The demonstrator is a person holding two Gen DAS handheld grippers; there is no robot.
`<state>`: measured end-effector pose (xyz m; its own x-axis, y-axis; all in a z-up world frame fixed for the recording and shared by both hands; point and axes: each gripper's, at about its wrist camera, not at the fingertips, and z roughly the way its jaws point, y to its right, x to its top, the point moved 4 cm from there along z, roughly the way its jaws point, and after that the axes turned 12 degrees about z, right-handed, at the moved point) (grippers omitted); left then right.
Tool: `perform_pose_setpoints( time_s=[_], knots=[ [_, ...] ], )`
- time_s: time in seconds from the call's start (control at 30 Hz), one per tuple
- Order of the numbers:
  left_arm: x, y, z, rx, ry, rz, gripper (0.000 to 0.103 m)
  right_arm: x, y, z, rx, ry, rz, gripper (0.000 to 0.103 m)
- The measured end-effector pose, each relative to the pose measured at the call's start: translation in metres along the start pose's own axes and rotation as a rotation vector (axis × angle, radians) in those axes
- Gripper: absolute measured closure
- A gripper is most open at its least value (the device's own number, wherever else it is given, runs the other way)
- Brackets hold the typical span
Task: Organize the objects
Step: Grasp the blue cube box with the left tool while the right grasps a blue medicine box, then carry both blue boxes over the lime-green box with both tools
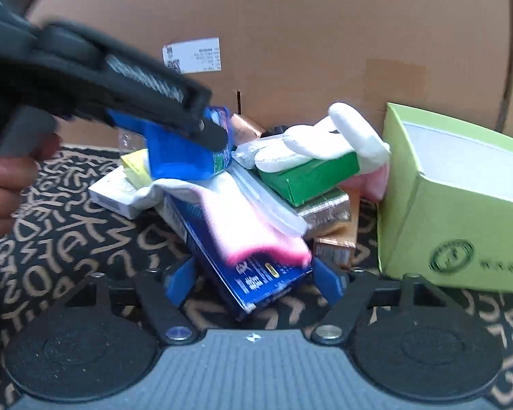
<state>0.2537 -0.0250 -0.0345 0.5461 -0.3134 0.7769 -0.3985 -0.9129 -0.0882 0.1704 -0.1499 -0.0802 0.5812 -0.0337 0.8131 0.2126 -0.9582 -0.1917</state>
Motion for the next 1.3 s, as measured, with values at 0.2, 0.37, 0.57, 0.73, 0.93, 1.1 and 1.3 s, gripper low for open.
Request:
perform_pose_setpoints(
  time_s=[0.2, 0.37, 0.57, 0.73, 0.93, 1.1, 1.3],
  knots=[
    [-0.027, 0.000, -0.024, -0.050, -0.009, -0.013, 0.041, -0.026, 0.002, -0.045, 0.032, -0.033, 0.032, 0.031],
    [-0.066, 0.001, -0.069, -0.081, -0.033, 0.002, 0.042, -0.058, -0.006, -0.093, 0.079, -0.075, 0.028, 0.031],
    [-0.123, -0.002, -0.115, -0.039, -0.071, -0.018, 0.032, -0.082, -0.031, -0.125, 0.155, -0.110, -0.054, 0.029],
    [-0.136, -0.004, -0.132, -0.041, -0.070, -0.043, 0.024, -0.077, -0.036, -0.124, 0.201, -0.128, -0.097, 0.025],
    [-0.118, 0.005, -0.124, -0.033, -0.042, -0.024, 0.020, -0.072, -0.049, -0.102, 0.197, -0.148, -0.217, 0.025],
    [-0.116, 0.014, -0.106, -0.021, -0.063, 0.032, 0.038, -0.074, -0.058, -0.084, 0.251, -0.176, -0.216, 0.026],
    [-0.124, 0.008, -0.096, -0.028, -0.100, 0.022, 0.048, -0.074, -0.049, -0.089, 0.238, -0.154, -0.167, 0.040]
  ],
)
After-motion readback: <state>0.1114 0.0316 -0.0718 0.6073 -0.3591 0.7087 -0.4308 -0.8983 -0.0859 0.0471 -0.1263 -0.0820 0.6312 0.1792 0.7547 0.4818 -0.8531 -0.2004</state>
